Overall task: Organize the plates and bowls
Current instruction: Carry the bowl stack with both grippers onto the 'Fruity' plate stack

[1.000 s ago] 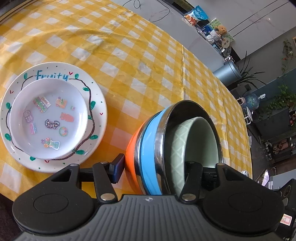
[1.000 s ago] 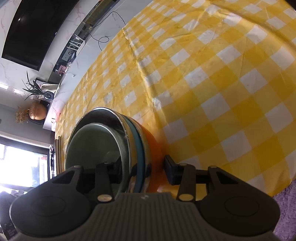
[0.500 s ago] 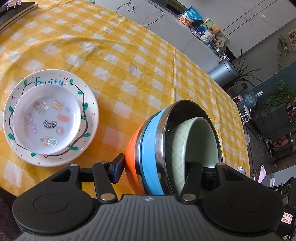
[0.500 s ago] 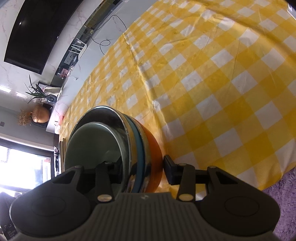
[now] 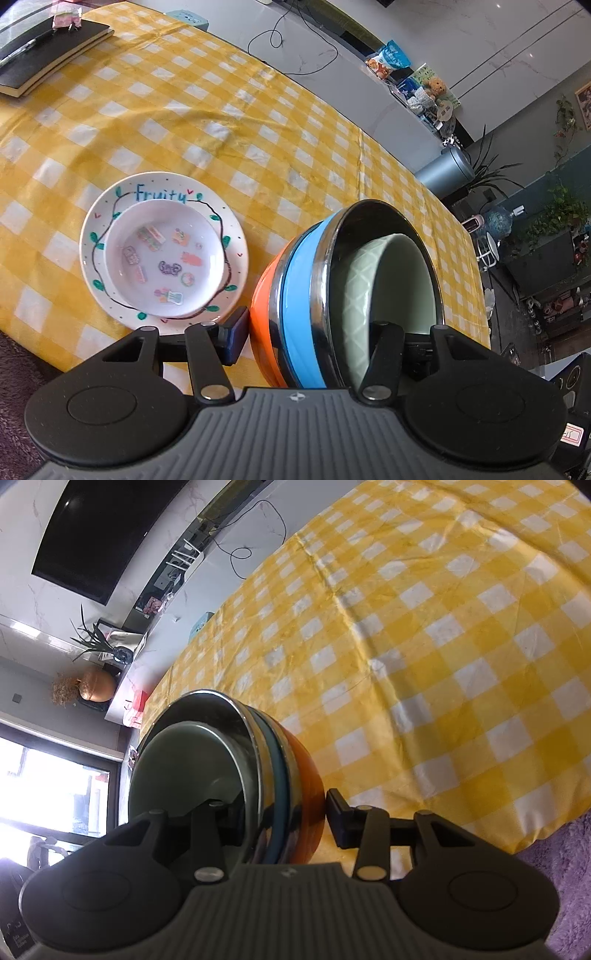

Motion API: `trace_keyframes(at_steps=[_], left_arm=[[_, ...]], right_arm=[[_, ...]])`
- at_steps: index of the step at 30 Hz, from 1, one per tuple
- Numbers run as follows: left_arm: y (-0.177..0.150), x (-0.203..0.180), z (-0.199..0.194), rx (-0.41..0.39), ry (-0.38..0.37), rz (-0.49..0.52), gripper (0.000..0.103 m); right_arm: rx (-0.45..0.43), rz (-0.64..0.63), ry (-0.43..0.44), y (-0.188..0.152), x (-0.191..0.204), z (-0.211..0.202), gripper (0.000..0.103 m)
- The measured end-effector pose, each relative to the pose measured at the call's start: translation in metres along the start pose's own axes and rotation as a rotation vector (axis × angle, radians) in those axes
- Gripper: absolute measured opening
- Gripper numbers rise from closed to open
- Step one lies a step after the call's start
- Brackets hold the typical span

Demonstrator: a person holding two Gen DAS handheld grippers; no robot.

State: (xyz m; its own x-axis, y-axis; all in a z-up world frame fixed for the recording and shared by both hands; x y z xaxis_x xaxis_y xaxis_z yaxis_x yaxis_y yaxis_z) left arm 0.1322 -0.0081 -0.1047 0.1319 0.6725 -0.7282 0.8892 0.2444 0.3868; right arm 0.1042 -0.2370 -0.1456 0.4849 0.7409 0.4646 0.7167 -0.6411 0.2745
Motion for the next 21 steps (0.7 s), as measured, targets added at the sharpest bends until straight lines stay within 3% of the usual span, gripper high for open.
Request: trace_keyframes(at_steps=[13, 21], left_arm=[[0.036, 0.053, -0.053, -0.121, -0.001, -0.104, 0.059], [0.048, 0.085, -0.055, -0.135, 0.007, -0.179, 0.059]], right_arm=[[0.025, -0.141, 0.021, -0.014, 0.085, 0.018, 0.041], [0.057, -0.193, -0.002, -0.018, 0.116, 0.045, 0.041]])
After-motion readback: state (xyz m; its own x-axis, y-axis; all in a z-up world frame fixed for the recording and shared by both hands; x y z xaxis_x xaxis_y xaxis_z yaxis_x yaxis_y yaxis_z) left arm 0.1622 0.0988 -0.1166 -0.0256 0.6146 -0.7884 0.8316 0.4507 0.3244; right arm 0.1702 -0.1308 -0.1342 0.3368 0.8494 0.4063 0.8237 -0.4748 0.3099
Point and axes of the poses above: each gripper's, at about its wrist camera, not at the fingertips, and z roughly the way its jaws point, x to its left, y to its top, the point moved 5 cm from there along z, roughly the way its jaws point, and after that the axes turned 15 degrees about -y, right-handed, at the moved point
